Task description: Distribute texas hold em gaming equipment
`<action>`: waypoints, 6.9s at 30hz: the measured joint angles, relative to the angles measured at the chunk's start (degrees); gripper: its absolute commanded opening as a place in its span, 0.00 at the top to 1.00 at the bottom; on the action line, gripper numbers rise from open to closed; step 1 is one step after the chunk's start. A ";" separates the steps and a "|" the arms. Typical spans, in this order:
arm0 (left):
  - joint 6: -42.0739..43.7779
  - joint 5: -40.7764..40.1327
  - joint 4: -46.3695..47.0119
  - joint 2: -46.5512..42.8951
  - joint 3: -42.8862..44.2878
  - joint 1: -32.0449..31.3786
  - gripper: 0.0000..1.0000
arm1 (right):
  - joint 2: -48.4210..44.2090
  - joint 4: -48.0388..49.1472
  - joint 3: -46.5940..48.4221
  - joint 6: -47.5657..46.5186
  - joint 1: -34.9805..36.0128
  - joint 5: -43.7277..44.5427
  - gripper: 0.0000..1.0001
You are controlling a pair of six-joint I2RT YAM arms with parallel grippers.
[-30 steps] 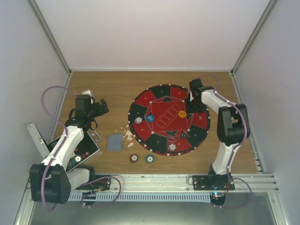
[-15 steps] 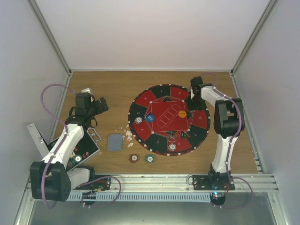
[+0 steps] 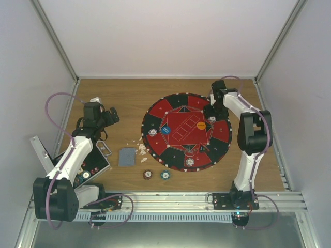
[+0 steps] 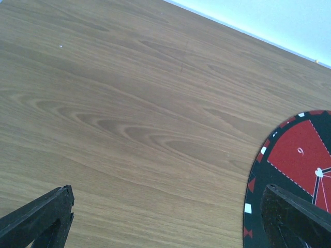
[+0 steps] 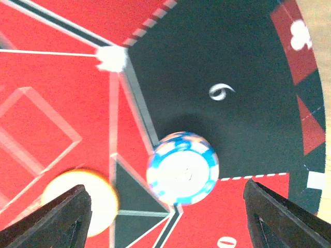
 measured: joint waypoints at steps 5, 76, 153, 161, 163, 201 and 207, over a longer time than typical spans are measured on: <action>0.87 0.50 0.00 0.00 0.00 0.00 0.01 | -11.02 -0.07 -3.58 -2.10 5.90 -4.00 0.16; 3.13 1.31 -3.58 -9.90 -3.34 0.00 0.01 | -17.03 2.25 -23.47 -9.14 59.43 -6.10 0.46; 2.01 2.43 -1.51 -2.97 -3.54 0.00 0.01 | -25.99 -1.22 -38.23 12.20 23.65 -6.21 0.53; 1.97 2.43 -1.22 -2.03 -3.54 0.00 0.01 | -25.79 -2.01 -36.65 12.96 23.32 -4.94 0.41; 1.95 2.40 -1.22 -2.03 -3.54 0.00 0.01 | -25.59 -2.60 -35.04 12.87 23.21 -4.26 0.40; 1.97 3.06 -2.67 -4.68 -3.34 0.00 0.01 | -17.20 0.68 -20.96 -3.72 56.83 -8.74 0.12; 1.97 3.21 -3.06 -4.96 -4.04 0.00 0.01 | -15.98 1.29 -20.98 -2.82 58.25 -7.08 0.13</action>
